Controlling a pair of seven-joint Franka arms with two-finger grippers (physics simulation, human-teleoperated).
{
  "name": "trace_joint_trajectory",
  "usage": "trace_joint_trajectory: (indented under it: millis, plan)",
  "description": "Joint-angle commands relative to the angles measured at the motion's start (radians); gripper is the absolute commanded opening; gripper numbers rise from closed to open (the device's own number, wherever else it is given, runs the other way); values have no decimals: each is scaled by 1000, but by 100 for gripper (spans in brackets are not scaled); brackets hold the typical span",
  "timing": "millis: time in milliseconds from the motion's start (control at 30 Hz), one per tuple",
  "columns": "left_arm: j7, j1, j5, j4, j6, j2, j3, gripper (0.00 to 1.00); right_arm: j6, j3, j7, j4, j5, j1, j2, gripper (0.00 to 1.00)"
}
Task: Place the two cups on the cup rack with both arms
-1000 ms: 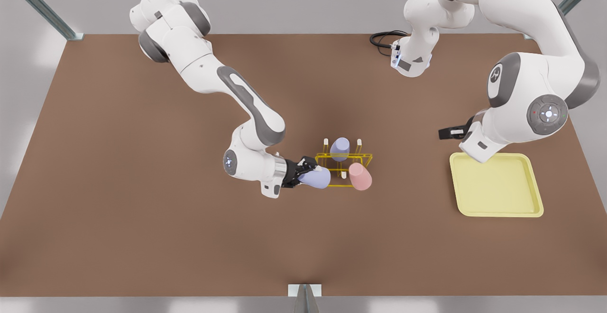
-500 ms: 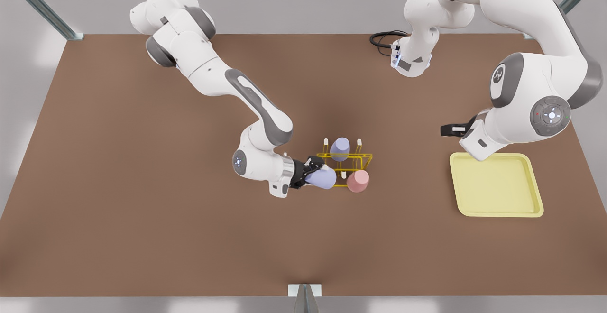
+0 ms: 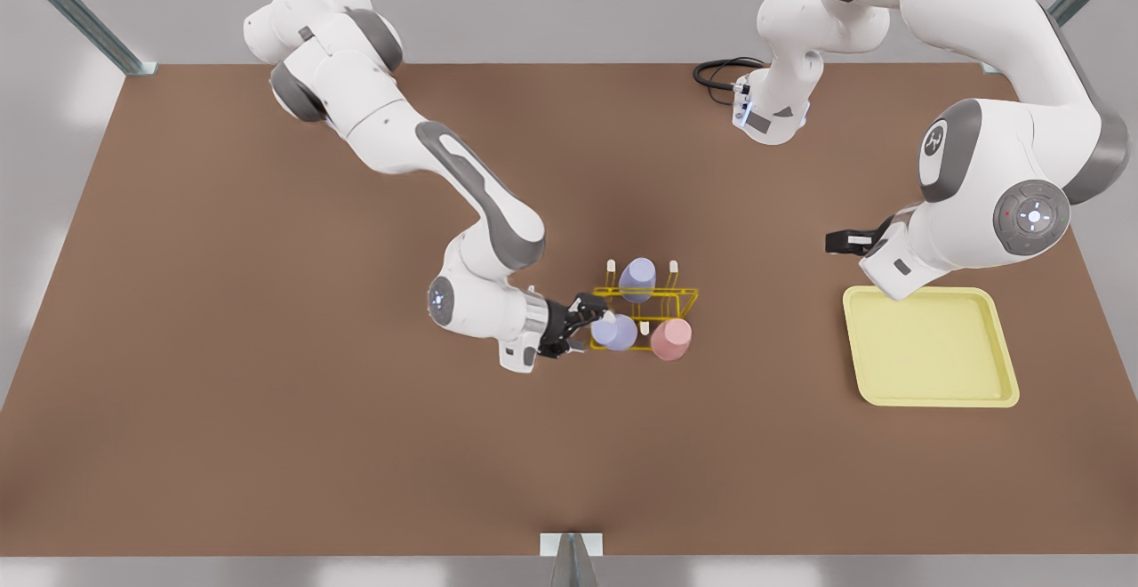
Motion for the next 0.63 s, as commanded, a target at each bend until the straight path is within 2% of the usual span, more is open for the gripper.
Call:
trace_joint_trajectory:
  millis: [0,67,133,200,267,333,400,467,600]
  plan:
    - [32,0,0,0,-1,-1,0,100,-171,-112,169,-12,-54,29,-61,100]
    - [32,0,0,0,-1,-1,0,100,-509,-167,303,-35,-539,-26,-139,100]
    - [32,0,0,0,-1,-1,0,100,-777,-169,283,-41,-826,-176,-151,100]
    - [32,0,0,0,-1,-1,0,100,-883,-169,249,-28,-976,-259,-161,100]
    - [32,0,0,0,-1,-1,0,100,-897,-169,226,-29,-977,-327,-222,100]
    - [32,0,0,0,-1,-1,0,100,-974,-161,223,-34,-977,-388,-375,100]
    - [32,-1,0,0,-1,-1,0,100,-975,-157,234,-132,-911,-459,-532,100]
    - [32,-2,0,0,-1,-1,0,100,-977,-163,247,-213,-865,-465,-622,100]
    - [32,-2,0,0,-1,-1,0,100,-980,-180,280,-270,-822,-457,-656,100]
